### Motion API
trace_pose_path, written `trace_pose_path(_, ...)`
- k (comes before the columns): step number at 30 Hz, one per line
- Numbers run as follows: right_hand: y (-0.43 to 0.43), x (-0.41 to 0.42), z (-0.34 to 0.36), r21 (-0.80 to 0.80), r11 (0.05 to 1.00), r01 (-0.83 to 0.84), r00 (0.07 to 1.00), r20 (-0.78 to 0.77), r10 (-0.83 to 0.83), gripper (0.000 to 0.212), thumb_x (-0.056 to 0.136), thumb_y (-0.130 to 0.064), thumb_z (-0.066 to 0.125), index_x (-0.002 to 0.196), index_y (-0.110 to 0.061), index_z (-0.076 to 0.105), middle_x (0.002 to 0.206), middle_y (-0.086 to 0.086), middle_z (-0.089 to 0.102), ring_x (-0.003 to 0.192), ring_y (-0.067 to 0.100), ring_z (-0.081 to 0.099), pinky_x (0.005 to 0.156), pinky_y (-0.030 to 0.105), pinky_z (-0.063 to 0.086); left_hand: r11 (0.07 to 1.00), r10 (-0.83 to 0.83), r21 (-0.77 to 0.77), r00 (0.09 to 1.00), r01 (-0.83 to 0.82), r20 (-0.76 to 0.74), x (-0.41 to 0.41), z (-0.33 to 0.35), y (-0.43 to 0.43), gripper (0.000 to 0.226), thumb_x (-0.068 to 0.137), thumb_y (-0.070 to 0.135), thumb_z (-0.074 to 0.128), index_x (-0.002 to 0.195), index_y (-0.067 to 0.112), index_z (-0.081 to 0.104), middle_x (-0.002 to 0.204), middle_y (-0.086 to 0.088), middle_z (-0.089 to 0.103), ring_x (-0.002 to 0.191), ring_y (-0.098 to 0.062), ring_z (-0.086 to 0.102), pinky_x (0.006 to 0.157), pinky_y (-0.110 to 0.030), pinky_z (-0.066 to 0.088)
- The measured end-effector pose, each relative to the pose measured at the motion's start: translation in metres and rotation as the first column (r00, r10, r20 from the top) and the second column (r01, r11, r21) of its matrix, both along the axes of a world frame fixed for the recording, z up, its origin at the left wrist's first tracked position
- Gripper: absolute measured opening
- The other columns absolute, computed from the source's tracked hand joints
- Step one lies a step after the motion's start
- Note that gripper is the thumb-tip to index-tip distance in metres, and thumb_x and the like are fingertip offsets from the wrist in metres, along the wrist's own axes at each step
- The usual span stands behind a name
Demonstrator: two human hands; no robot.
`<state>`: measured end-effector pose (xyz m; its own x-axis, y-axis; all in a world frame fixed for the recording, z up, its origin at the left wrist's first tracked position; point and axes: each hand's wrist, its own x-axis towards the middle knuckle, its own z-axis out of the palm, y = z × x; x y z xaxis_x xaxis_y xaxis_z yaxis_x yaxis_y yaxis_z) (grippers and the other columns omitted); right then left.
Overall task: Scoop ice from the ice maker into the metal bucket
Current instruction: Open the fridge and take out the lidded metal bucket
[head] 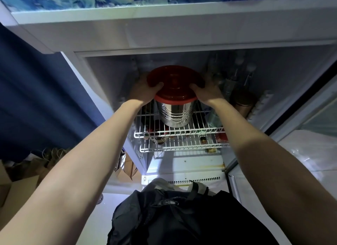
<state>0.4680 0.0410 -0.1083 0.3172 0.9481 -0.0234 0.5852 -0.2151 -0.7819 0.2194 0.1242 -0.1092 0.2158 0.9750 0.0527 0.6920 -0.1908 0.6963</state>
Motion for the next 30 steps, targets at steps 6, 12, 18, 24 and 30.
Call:
trace_pose_path(6, -0.003, -0.002, -0.002, -0.046, 0.998, -0.030, 0.996, -0.088, 0.026, 0.079, 0.096, -0.059, 0.062, 0.164, -0.040, 0.026, 0.157, -0.002, 0.055, 0.138, 0.029, 0.057, 0.110, 0.033, 0.044, 0.991, -0.023, -0.123, 0.986, 0.044, 0.168, 0.001, 0.000, -0.004, 0.072, 0.098, 0.051, 0.073, 0.159, 0.031, 0.040, 0.138, -0.001, 0.062, 0.103, -0.027, 0.074, 0.069, -0.048, 0.069)
trace_pose_path(12, -0.002, -0.013, -0.009, -0.014, 1.000, -0.009, 0.991, -0.134, 0.007, 0.115, 0.067, -0.078, 0.081, 0.161, -0.037, 0.028, 0.153, -0.003, 0.056, 0.137, 0.026, 0.057, 0.114, 0.043, 0.049, 1.000, -0.016, -0.011, 0.987, 0.018, 0.160, 0.003, -0.015, -0.011, 0.070, 0.105, 0.049, 0.062, 0.165, 0.031, 0.031, 0.148, -0.003, 0.063, 0.123, -0.026, 0.066, 0.101, -0.031, 0.054)
trace_pose_path(18, -0.003, -0.020, 0.015, 0.090, 0.996, 0.000, 0.993, -0.119, 0.010, 0.112, 0.076, -0.069, 0.082, 0.165, -0.033, 0.023, 0.157, 0.001, 0.053, 0.140, 0.028, 0.054, 0.114, 0.038, 0.047, 0.998, 0.030, 0.047, 0.975, -0.041, 0.219, 0.000, 0.012, -0.017, 0.066, 0.105, 0.045, 0.064, 0.164, 0.035, 0.036, 0.150, 0.001, 0.062, 0.131, -0.023, 0.062, 0.096, -0.017, 0.045)
trace_pose_path(24, -0.023, -0.029, 0.042, 0.086, 0.996, 0.007, 0.995, -0.102, 0.002, 0.109, 0.078, -0.067, 0.081, 0.164, -0.029, 0.025, 0.154, 0.003, 0.055, 0.137, 0.028, 0.057, 0.113, 0.040, 0.048, 0.999, 0.023, 0.037, 0.981, -0.030, 0.194, -0.011, 0.043, -0.028, 0.068, 0.101, 0.049, 0.066, 0.162, 0.033, 0.041, 0.151, 0.001, 0.062, 0.134, -0.021, 0.060, 0.100, -0.020, 0.043)
trace_pose_path(30, -0.054, -0.043, 0.035, -0.021, 0.999, 0.033, 0.992, -0.120, -0.035, 0.107, 0.065, -0.085, 0.075, 0.153, -0.036, 0.040, 0.144, -0.002, 0.063, 0.129, 0.025, 0.062, 0.111, 0.044, 0.051, 0.999, 0.037, -0.017, 0.978, -0.034, 0.204, -0.022, 0.029, -0.055, 0.067, 0.099, 0.048, 0.070, 0.159, 0.035, 0.044, 0.147, 0.002, 0.064, 0.131, -0.020, 0.062, 0.108, -0.025, 0.047)
